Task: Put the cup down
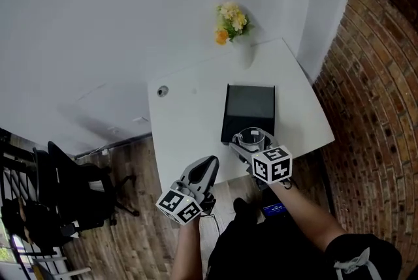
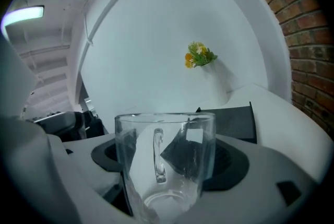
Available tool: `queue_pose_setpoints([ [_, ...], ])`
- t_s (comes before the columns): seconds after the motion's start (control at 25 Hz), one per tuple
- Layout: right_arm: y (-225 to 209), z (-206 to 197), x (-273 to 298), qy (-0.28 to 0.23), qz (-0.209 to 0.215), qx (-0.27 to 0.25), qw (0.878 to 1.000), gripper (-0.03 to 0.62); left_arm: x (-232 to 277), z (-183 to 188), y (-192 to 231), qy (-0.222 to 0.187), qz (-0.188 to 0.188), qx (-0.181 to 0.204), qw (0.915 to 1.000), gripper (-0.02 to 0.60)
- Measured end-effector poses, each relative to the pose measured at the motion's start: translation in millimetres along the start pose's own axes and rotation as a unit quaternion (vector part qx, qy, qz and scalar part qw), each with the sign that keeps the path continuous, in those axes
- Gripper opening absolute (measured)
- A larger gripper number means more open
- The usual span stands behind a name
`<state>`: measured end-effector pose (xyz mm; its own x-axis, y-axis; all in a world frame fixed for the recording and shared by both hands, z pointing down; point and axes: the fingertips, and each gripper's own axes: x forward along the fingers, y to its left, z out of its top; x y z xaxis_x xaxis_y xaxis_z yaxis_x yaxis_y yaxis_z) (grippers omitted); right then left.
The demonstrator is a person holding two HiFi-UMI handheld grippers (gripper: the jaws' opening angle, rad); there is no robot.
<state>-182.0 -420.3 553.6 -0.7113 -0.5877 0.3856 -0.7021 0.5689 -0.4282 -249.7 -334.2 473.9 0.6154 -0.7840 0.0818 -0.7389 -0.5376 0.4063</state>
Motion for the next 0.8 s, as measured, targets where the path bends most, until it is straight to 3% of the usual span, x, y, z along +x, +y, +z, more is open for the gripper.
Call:
queue_pose_setpoints([
  [0.32, -27, 15, 71, -0.025, -0.134, -0.036, 0.990, 0.416, -26, 1, 21, -0.002, 0.000, -0.016, 0.9999, 0.020],
  [0.8, -40, 22, 114, -0.024, -0.219, -0.156, 0.963, 0.416, -50, 1, 47, -0.005, -0.001, -0.029, 0.9996, 0.020],
])
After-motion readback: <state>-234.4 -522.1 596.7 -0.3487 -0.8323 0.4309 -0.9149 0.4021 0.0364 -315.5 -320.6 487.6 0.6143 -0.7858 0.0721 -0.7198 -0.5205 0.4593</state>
